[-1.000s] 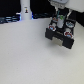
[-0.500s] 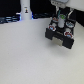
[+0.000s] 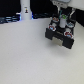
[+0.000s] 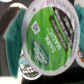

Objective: Open the kcup holder, insert the kcup into the holder, and close the kcup holder

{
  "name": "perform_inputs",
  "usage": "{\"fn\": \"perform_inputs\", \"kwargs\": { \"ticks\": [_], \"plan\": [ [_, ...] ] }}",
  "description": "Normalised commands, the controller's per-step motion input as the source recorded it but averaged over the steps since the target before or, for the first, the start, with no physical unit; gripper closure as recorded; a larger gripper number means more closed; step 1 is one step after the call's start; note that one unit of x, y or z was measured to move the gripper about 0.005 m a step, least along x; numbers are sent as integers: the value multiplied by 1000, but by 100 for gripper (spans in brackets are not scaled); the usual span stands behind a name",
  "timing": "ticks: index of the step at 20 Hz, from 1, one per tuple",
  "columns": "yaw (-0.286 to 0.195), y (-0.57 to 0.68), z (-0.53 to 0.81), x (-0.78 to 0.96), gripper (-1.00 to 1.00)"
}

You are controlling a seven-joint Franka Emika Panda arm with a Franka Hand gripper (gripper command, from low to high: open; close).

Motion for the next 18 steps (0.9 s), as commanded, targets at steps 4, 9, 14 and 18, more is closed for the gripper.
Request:
{"fn": "perform_inputs", "kwargs": {
  "ticks": [4, 9, 14, 18],
  "plan": [
    [7, -16, -212, 2, 100],
    [6, 9, -130, -30, 100],
    [5, 31, -236, 19, 100],
    [6, 55, -226, 67, 100]
  ]
}}
